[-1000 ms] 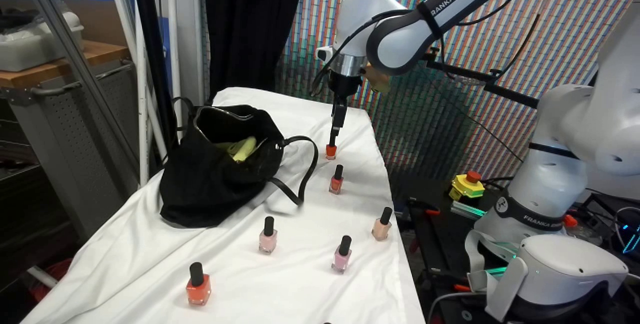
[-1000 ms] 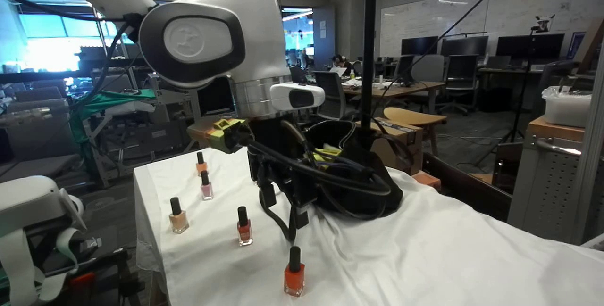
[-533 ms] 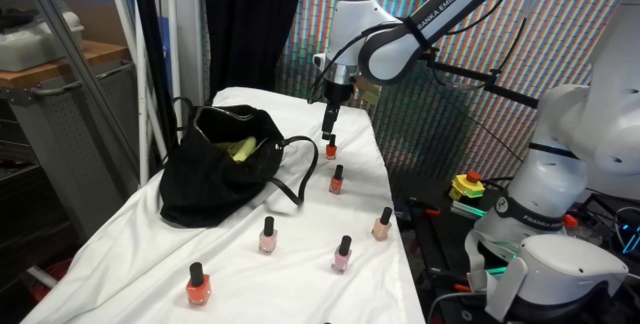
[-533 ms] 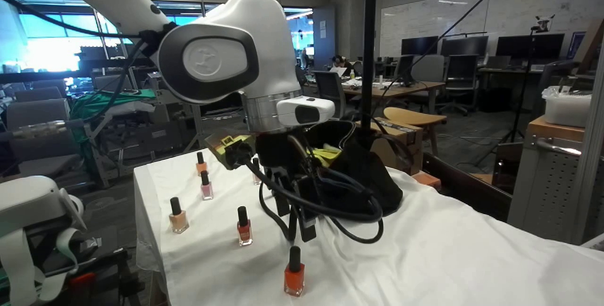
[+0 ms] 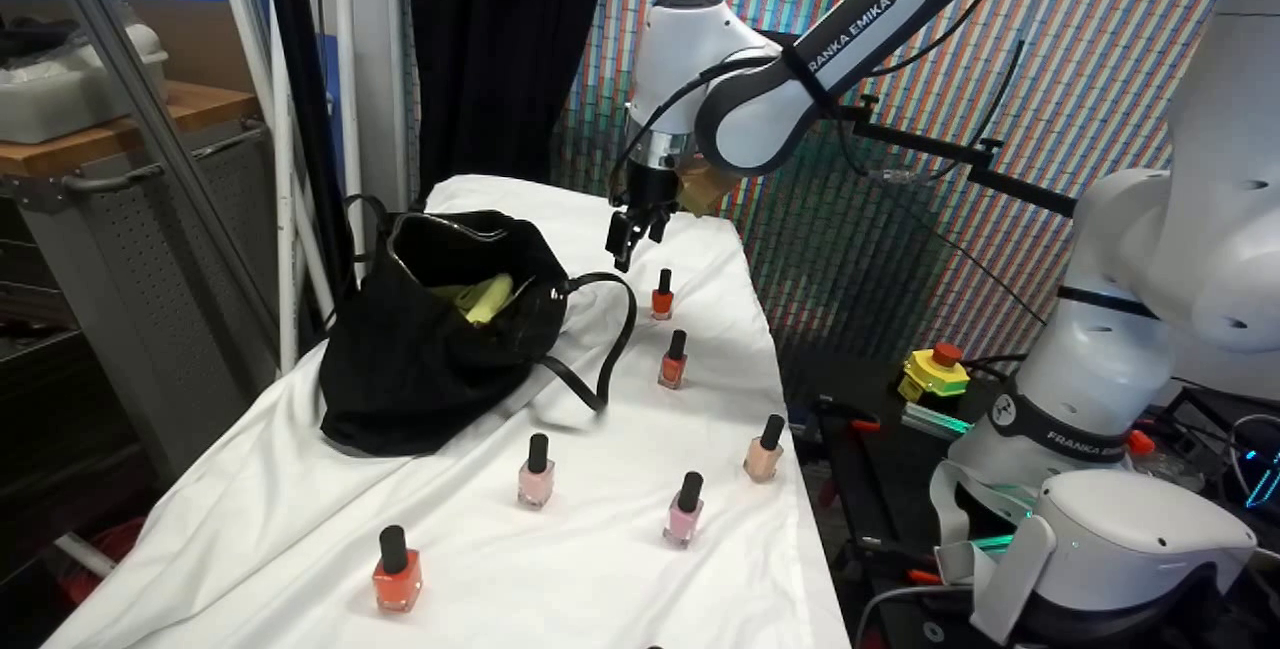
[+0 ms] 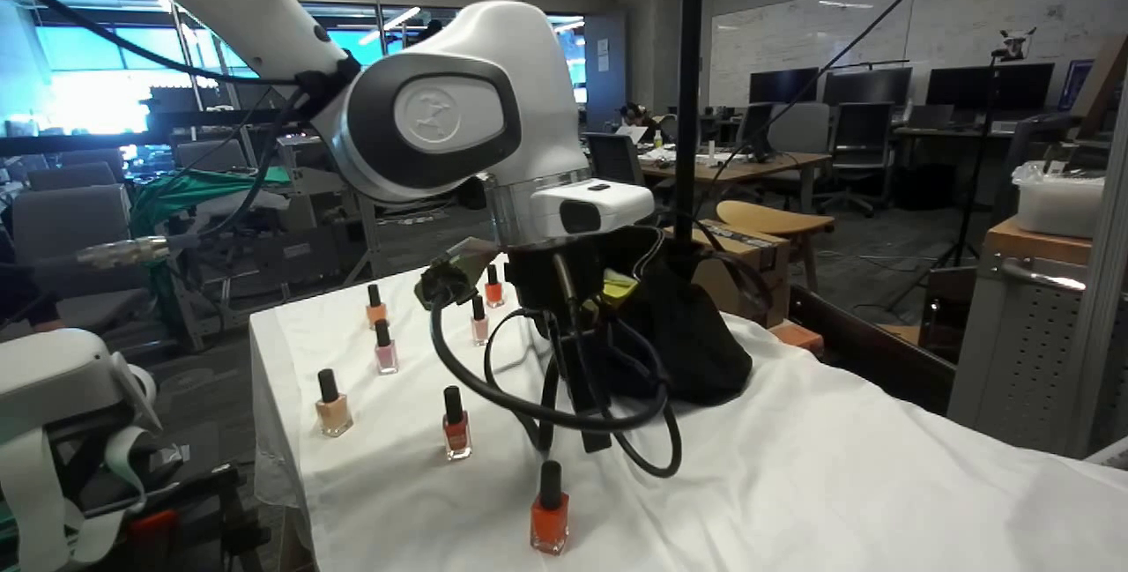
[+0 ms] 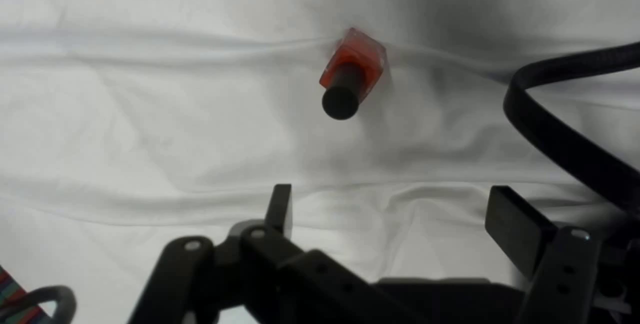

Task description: Pick up the nail polish and put them in the bag

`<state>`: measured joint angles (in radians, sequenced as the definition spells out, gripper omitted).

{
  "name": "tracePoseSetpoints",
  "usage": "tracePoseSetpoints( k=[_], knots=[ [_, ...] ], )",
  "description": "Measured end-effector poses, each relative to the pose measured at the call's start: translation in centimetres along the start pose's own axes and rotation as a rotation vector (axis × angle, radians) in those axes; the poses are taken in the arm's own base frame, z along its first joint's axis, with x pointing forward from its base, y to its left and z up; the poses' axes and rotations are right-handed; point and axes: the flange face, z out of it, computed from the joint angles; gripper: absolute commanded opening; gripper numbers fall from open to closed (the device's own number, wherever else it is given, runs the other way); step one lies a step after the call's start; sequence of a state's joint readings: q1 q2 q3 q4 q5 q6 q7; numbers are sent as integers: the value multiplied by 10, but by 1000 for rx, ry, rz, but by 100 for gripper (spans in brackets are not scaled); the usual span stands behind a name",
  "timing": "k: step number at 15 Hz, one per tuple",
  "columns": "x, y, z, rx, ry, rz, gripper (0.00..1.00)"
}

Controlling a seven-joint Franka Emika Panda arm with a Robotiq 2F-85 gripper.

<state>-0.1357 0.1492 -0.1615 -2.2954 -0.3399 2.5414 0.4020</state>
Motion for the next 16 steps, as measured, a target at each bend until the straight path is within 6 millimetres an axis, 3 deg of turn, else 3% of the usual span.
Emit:
tracePoseSetpoints(
  k=[8,16],
  knots=[
    [9,17,9,-102,6,223,100],
    [4,23,27,-87,-50,295,100]
  ],
)
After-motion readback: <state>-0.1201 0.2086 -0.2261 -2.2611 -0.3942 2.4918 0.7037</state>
